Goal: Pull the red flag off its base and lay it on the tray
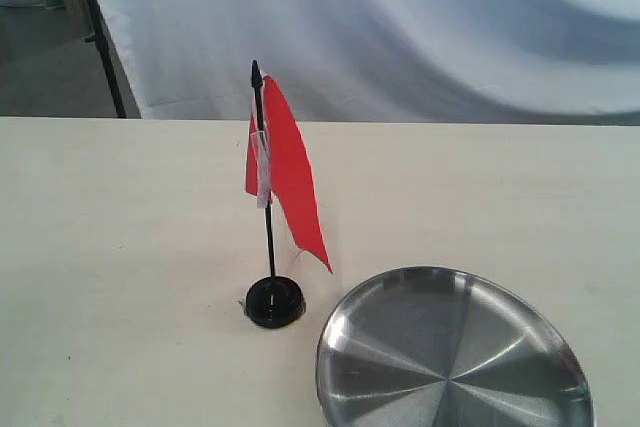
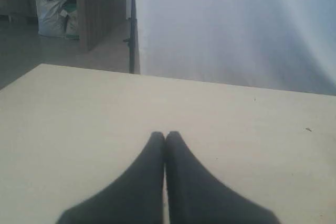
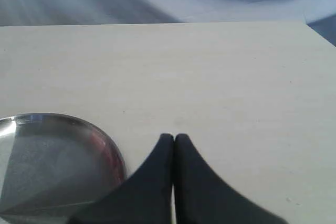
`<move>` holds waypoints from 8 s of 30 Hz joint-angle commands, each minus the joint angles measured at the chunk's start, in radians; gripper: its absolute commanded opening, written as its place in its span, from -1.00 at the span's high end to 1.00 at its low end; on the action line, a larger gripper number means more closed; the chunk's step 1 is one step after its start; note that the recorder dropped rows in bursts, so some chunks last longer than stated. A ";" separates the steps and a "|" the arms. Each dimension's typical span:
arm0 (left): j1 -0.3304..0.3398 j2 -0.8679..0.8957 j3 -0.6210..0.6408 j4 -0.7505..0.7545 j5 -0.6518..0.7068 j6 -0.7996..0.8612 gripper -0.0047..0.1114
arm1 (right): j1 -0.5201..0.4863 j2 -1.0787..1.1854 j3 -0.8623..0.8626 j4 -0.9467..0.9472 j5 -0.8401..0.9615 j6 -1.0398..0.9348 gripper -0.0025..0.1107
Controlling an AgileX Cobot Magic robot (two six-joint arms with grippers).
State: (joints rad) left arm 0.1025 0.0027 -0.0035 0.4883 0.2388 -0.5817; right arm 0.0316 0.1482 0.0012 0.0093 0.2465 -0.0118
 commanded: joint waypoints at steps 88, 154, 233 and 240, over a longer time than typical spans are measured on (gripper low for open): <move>-0.103 1.193 -0.854 1.185 -0.887 -0.976 0.92 | -0.003 -0.004 -0.001 -0.003 0.006 -0.002 0.96; -0.210 1.647 -0.854 0.729 -1.129 -0.195 0.58 | -0.003 -0.004 -0.001 -0.003 0.006 -0.002 0.96; -0.389 1.893 -0.923 0.482 -1.409 -0.854 0.92 | -0.003 -0.004 -0.001 -0.003 0.006 -0.002 0.96; -0.392 1.957 -0.923 0.513 -1.434 -0.898 0.92 | -0.003 -0.004 -0.001 -0.003 0.006 -0.002 0.96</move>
State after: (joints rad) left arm -0.2810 1.9413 -0.9225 0.9843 -1.1647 -1.4633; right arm 0.0316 0.1482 0.0012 0.0093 0.2465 -0.0102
